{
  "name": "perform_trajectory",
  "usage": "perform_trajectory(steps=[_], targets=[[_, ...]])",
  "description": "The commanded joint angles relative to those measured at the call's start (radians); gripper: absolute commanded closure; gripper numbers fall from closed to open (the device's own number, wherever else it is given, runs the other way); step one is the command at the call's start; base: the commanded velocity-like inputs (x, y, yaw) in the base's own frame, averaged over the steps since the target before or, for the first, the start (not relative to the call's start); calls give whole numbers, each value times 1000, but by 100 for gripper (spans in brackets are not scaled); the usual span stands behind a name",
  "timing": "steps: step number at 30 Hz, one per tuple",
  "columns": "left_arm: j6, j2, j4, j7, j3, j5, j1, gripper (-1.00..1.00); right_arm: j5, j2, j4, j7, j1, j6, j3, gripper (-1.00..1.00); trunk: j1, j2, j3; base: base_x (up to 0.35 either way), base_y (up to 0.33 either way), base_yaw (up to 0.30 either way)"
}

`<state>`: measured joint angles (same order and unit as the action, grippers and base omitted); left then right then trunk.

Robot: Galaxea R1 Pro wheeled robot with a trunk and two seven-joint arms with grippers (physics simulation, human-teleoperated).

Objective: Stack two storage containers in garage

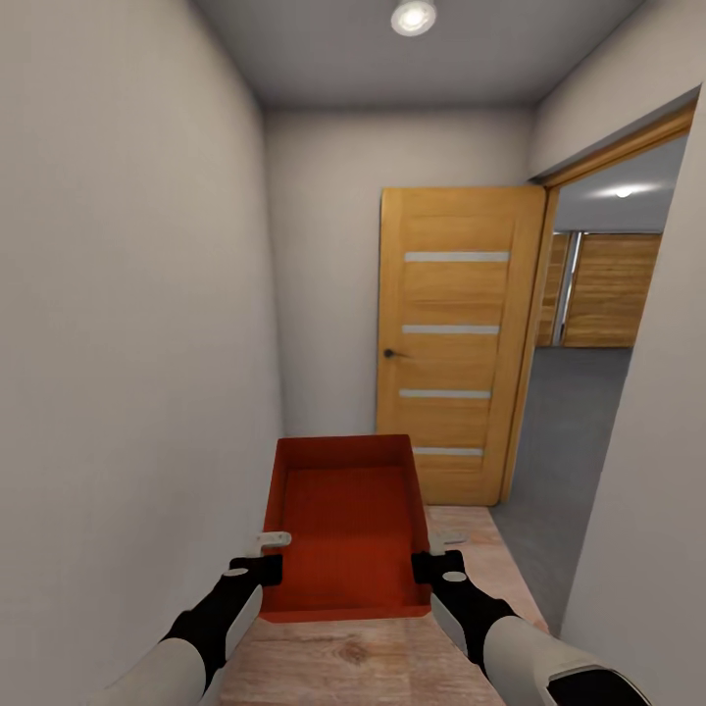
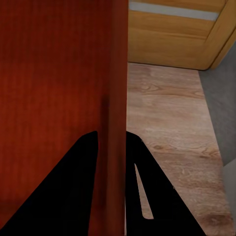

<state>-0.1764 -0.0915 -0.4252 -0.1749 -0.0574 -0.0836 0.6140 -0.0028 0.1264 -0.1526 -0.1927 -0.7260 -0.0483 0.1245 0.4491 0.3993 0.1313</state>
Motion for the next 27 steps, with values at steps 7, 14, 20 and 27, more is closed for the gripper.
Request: perform_trajectory(steps=[7,14,20,27], targets=[[-8,12,0,-15,40,-1,0,100,15,-1,-2,-9,-1,-27,-34,100,1,1,0,323,0,0],[-7,12,0,-15,40,-1,0,100,15,-2,-2,-9,-1,-28,-34,100,1,1,0,323,0,0],[-6,12,0,-15,40,-1,0,100,15,-3,-2,-13,-1,-27,-34,100,1,1,0,323,0,-85],[-6,12,0,-15,40,1,0,100,15,0,-2,-31,-1,-26,-34,100,1,1,0,323,0,-228]])
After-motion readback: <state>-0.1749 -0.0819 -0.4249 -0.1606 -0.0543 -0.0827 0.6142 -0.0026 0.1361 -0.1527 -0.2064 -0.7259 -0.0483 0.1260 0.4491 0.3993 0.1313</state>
